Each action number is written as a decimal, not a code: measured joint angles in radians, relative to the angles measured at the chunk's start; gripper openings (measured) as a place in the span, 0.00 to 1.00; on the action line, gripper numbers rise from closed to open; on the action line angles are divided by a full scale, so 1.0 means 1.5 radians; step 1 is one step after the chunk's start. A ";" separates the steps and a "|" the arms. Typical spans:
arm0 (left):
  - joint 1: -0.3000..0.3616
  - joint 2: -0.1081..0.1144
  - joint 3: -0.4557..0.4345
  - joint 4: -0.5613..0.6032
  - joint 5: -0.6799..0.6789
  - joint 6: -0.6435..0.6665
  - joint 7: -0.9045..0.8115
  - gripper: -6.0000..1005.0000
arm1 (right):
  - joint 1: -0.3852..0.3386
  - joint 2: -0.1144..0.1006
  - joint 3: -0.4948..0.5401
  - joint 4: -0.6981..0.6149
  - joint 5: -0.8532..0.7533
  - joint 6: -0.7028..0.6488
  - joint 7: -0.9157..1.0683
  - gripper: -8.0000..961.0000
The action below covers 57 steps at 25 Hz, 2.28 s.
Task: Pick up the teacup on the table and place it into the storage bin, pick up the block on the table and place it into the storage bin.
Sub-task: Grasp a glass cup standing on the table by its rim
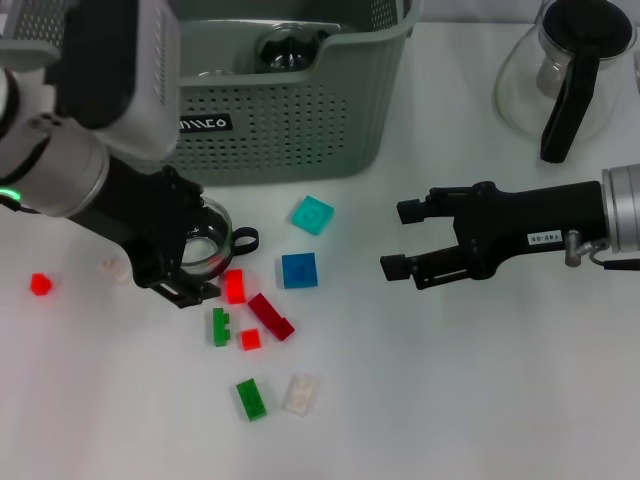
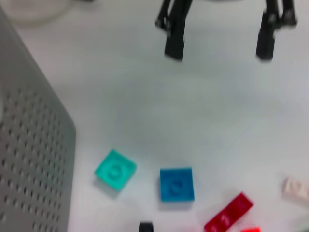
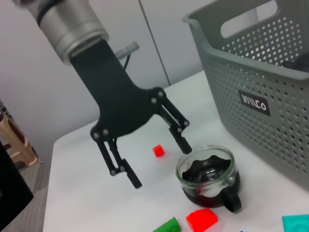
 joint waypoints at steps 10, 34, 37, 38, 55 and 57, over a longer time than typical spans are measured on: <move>-0.002 0.000 0.071 -0.052 0.092 -0.073 0.010 0.81 | 0.001 0.007 0.000 0.000 0.000 0.015 0.009 0.98; -0.015 -0.001 0.149 -0.139 0.150 -0.150 -0.004 0.81 | 0.009 0.007 0.000 0.000 0.000 0.026 0.013 0.98; -0.018 -0.002 0.152 -0.147 0.151 -0.154 -0.004 0.81 | 0.009 0.007 0.000 0.000 0.000 0.026 0.013 0.98; -0.020 -0.002 0.153 -0.150 0.151 -0.155 -0.004 0.81 | 0.009 0.007 0.000 0.000 0.000 0.026 0.013 0.98; -0.045 -0.002 0.168 -0.173 0.155 -0.143 -0.006 0.81 | 0.005 0.006 0.006 -0.002 0.000 0.028 0.013 0.98; -0.048 -0.002 0.168 -0.175 0.158 -0.142 -0.007 0.81 | 0.005 0.006 0.007 -0.002 0.000 0.028 0.013 0.98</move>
